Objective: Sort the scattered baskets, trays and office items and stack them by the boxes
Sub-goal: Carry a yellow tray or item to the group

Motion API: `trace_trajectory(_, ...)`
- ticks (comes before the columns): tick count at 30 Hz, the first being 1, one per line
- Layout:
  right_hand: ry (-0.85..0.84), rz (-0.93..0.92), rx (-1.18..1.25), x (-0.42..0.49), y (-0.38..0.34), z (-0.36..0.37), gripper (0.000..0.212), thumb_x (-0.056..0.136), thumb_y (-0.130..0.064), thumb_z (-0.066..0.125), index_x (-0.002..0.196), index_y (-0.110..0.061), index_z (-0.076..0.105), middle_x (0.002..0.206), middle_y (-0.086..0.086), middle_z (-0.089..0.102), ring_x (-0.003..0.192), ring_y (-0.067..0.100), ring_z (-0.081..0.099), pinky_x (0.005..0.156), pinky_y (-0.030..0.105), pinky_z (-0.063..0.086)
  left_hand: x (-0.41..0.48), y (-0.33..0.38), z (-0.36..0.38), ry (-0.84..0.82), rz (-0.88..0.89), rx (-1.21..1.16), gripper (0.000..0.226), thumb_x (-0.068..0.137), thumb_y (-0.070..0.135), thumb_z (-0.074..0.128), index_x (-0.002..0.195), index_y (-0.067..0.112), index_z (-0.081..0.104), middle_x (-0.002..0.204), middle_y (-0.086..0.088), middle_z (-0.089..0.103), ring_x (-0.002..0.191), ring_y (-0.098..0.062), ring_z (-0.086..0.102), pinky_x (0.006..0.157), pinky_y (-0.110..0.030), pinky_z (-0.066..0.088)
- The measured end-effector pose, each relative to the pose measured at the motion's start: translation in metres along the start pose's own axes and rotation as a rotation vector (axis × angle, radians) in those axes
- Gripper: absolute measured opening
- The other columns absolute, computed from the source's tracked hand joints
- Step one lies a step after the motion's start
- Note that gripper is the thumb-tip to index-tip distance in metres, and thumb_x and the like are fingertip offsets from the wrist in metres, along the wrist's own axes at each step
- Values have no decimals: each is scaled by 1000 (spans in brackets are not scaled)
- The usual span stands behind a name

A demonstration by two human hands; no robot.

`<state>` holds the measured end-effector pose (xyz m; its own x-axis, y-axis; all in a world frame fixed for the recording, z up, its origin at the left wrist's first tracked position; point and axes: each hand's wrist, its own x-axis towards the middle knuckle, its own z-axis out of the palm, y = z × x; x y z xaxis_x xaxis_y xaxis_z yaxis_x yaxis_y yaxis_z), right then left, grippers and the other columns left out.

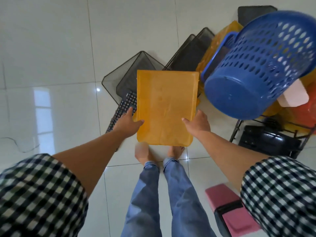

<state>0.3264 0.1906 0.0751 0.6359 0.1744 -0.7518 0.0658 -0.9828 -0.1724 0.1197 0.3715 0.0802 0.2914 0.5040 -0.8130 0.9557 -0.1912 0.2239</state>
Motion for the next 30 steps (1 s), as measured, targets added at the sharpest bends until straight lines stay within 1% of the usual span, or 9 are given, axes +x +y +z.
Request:
trace_trajectory(6, -82, 201, 200, 54, 4, 27, 66, 96, -49, 61, 144, -13, 35, 138, 14, 56, 119, 37, 58, 89, 42, 49, 50, 1, 40, -60, -69, -218, 88, 96, 53, 58, 162, 27, 4, 153, -4, 46, 125, -31, 56, 80, -31, 40)
trace_trajectory(10, -53, 156, 187, 71, 15, 39, 47, 97, -43, 60, 134, -15, 54, 130, 11, 63, 116, 35, 60, 95, 43, 51, 73, -1, 58, -75, -177, -382, 84, 96, 48, 61, 160, 27, 11, 151, -5, 46, 127, -31, 54, 82, -32, 42)
trace_trajectory(14, -46, 107, 136, 76, 25, 43, 30, 99, -30, 55, 127, -18, 60, 122, 9, 66, 108, 34, 62, 84, 37, 49, 93, -3, 64, -96, -236, -560, 60, 102, 36, 55, 156, 22, 32, 145, -6, 51, 124, -30, 53, 87, -36, 41)
trace_trajectory(18, -32, 82, 88, 75, 26, 43, 28, 99, -16, 48, 124, -18, 61, 118, 10, 66, 105, 34, 63, 89, 42, 55, 99, -5, 62, -92, -281, -616, 49, 107, 34, 41, 155, 22, 36, 109, 4, 57, 81, -11, 50, 83, -36, 41)
trace_trajectory(20, -33, 89, 84, 73, 23, 42, 27, 100, -14, 47, 122, -17, 62, 118, 11, 67, 105, 35, 64, 90, 44, 55, 96, -6, 61, -81, -288, -614, 48, 108, 35, 39, 154, 23, 37, 92, 10, 50, 74, -8, 45, 78, -35, 42)
trace_trajectory(22, -29, 108, 95, 70, 20, 40, 25, 100, -13, 46, 117, -16, 64, 116, 11, 67, 103, 35, 65, 89, 44, 56, 91, -6, 58, -79, -293, -614, 47, 108, 36, 38, 154, 24, 38, 86, 11, 47, 73, -9, 45, 71, -32, 43)
trace_trajectory(25, -18, 136, 102, 62, 14, 33, 21, 98, -12, 46, 105, -17, 65, 112, 11, 68, 101, 35, 65, 88, 43, 56, 82, -3, 52, -74, -320, -633, 47, 108, 38, 38, 153, 24, 39, 89, 9, 48, 76, -11, 47, 82, -39, 47)
trace_trajectory(28, -23, 129, 88, 53, 7, 24, 19, 99, -12, 45, 98, -18, 63, 106, 10, 67, 98, 34, 65, 89, 44, 56, 70, -3, 45, -77, -353, -665, 50, 108, 40, 39, 155, 22, 36, 92, 6, 50, 77, -14, 48, 79, -39, 43)
trace_trajectory(30, -20, 118, 83, 47, 3, 18, 17, 99, -12, 46, 93, -19, 60, 101, 8, 65, 92, 32, 64, 86, 42, 56, 60, -3, 40, -86, -376, -687, 52, 107, 41, 40, 155, 21, 34, 107, 1, 53, 94, -22, 52, 81, -41, 45)
